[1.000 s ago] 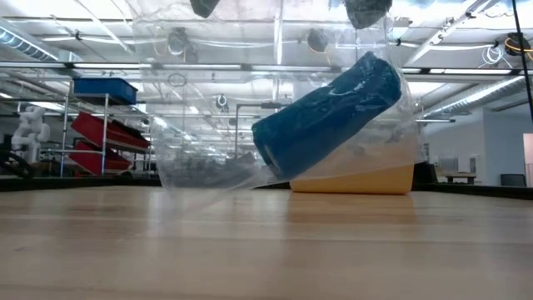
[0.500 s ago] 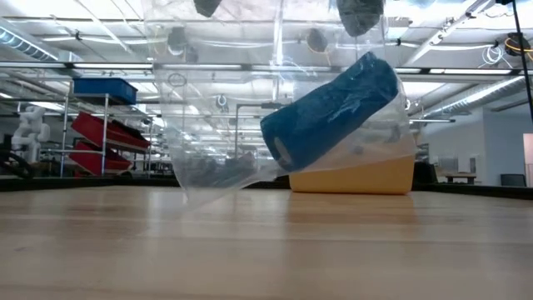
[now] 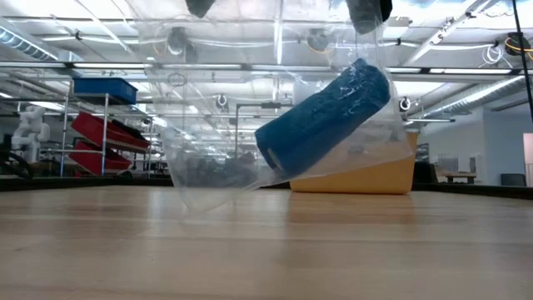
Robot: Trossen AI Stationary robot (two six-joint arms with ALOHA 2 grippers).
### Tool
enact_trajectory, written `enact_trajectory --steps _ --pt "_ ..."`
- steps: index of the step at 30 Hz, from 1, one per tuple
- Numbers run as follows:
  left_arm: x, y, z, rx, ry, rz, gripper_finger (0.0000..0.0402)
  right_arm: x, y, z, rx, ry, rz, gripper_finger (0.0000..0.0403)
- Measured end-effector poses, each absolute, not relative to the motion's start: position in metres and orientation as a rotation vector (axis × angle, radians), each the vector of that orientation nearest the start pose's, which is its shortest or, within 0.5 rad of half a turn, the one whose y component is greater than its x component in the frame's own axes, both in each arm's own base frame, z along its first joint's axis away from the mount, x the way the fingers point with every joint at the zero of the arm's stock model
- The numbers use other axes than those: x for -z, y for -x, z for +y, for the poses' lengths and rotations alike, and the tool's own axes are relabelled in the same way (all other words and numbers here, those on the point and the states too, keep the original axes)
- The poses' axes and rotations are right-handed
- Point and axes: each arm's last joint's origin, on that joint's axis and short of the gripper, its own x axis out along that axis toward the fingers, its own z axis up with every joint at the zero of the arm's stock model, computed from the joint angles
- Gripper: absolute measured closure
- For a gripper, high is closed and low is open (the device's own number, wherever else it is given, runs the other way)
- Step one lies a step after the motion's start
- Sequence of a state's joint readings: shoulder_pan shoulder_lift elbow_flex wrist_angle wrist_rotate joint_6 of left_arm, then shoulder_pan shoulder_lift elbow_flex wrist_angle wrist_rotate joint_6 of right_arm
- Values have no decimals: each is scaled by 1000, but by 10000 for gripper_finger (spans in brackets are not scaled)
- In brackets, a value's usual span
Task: Roll bandage
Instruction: Close the transparent zip bag, then put the transparent zip bag into the yellow bin
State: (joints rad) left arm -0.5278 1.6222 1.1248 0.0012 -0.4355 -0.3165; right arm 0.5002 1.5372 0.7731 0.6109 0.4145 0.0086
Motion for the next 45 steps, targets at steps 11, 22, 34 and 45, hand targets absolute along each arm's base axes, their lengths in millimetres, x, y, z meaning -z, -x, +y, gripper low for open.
enact_trajectory --steps 11,22,34,45 --pt "-262 -307 -174 33 75 487 401 -228 -284 151 -62 56 133 403" --pt "-264 -298 -179 39 69 508 401 -230 -280 155 -64 59 132 403" --pt "-262 -295 -179 45 62 535 401 -244 -260 160 -122 95 179 403" --pt "-262 -297 -176 40 68 535 401 -257 -256 164 -211 122 88 336"
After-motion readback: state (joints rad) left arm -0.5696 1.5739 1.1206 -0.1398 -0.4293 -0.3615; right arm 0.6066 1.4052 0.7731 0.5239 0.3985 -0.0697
